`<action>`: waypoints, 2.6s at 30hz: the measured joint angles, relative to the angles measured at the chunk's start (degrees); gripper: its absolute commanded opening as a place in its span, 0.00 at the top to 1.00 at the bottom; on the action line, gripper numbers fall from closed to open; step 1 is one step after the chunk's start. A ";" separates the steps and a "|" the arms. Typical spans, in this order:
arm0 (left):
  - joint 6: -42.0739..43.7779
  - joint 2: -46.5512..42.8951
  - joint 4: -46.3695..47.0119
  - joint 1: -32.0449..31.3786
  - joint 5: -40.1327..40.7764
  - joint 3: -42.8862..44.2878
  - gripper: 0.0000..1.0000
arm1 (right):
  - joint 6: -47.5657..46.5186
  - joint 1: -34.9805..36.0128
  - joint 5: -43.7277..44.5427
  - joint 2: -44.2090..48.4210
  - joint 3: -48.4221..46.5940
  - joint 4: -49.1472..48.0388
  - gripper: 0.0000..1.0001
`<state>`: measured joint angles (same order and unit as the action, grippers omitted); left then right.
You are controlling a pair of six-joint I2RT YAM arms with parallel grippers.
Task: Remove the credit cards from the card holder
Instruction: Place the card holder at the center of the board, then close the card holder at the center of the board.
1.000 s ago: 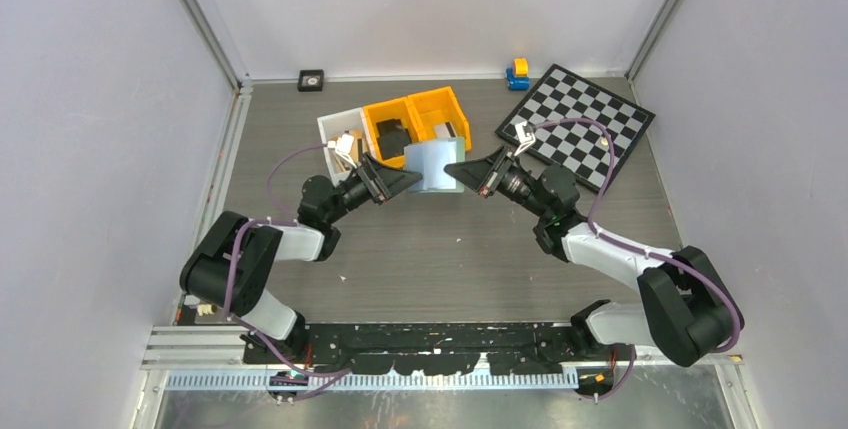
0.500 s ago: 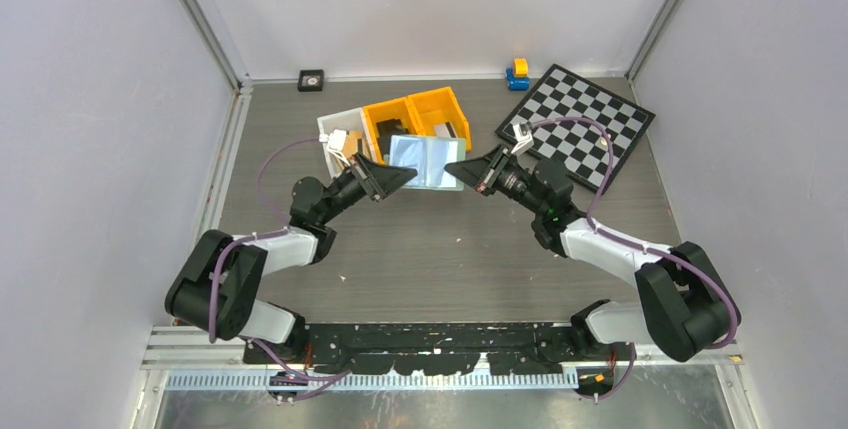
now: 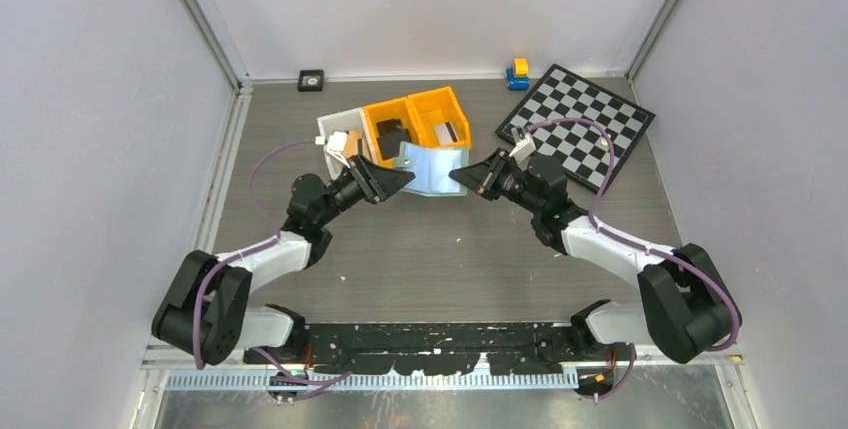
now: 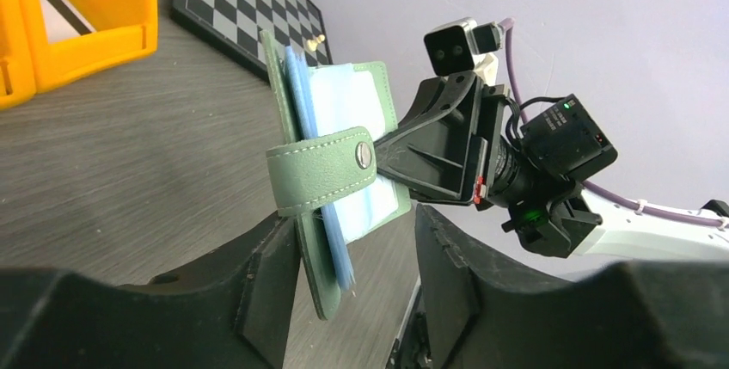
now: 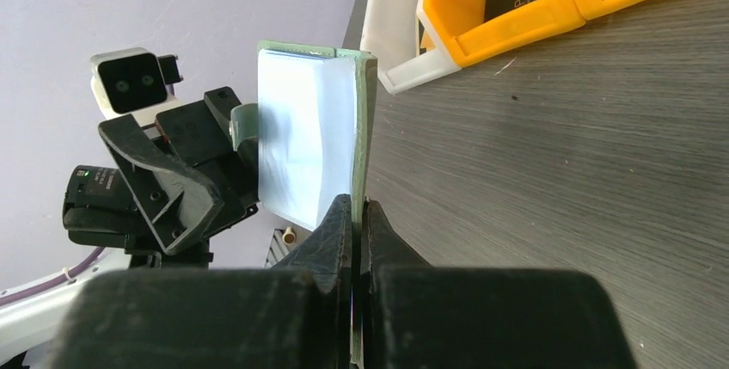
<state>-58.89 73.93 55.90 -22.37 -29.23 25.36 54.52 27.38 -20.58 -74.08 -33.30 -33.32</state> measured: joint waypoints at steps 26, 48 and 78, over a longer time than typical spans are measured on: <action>-0.79 13.94 -0.37 -2.80 -5.75 6.29 1.00 | -0.39 2.47 -1.60 -7.19 -3.48 -0.50 0.99; 7.39 9.92 -33.44 -1.88 6.29 13.25 0.38 | -15.80 4.22 8.74 -12.98 -27.61 40.83 1.00; 9.44 17.46 -45.00 -1.70 9.86 18.49 0.80 | -26.80 17.97 18.80 -28.44 -41.35 60.50 0.55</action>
<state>-49.45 91.39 10.90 -24.08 -19.38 43.86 27.73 45.34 -1.78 -102.52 -74.65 27.18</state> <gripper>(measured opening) 0.209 0.449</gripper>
